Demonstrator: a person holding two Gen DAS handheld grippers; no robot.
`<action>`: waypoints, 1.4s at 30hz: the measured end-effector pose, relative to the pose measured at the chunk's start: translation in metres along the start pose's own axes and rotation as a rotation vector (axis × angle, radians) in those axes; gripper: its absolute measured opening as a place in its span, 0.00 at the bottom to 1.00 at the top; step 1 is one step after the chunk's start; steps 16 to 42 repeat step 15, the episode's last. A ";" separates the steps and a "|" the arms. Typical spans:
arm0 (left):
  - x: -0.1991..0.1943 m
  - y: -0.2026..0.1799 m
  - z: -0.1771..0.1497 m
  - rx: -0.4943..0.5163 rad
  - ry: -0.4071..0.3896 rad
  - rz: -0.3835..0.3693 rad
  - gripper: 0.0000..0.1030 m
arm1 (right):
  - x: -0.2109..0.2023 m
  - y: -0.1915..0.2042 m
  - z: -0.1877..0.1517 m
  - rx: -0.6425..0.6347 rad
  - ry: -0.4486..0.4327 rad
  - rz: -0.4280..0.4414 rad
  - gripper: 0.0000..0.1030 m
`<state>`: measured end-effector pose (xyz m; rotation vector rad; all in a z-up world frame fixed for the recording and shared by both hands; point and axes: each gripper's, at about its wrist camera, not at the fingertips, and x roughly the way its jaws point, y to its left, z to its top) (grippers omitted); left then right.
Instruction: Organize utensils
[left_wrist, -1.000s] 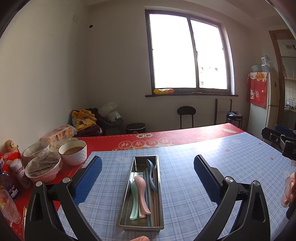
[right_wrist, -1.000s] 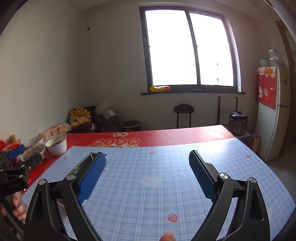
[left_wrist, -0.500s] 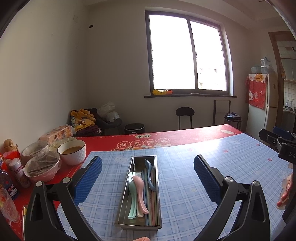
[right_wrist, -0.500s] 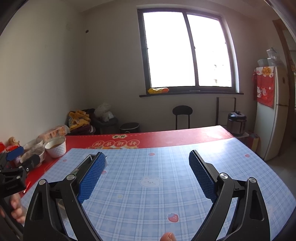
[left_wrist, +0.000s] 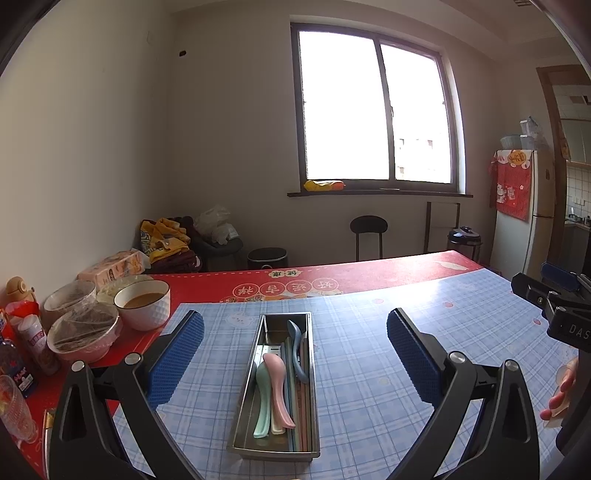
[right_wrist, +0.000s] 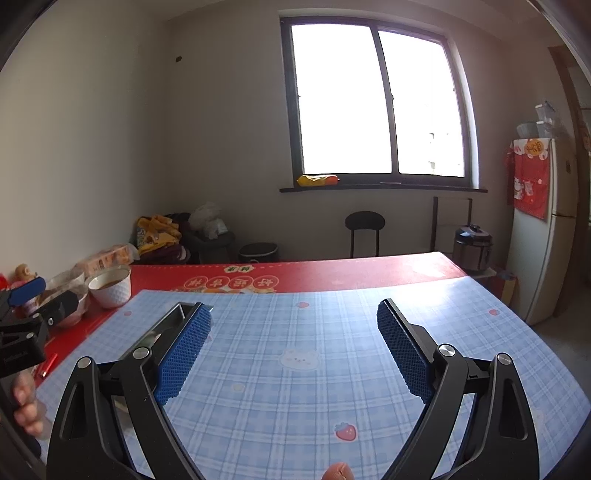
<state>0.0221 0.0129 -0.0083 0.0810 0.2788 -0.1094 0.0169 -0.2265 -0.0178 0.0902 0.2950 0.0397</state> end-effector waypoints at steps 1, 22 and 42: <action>0.000 0.001 0.000 0.000 -0.001 -0.002 0.94 | 0.000 0.001 -0.001 -0.003 0.001 -0.002 0.86; -0.003 0.004 0.001 -0.013 -0.004 0.009 0.94 | 0.002 0.003 -0.004 -0.014 -0.007 -0.014 0.86; -0.003 0.004 0.001 -0.013 -0.004 0.009 0.94 | 0.002 0.003 -0.004 -0.014 -0.007 -0.014 0.86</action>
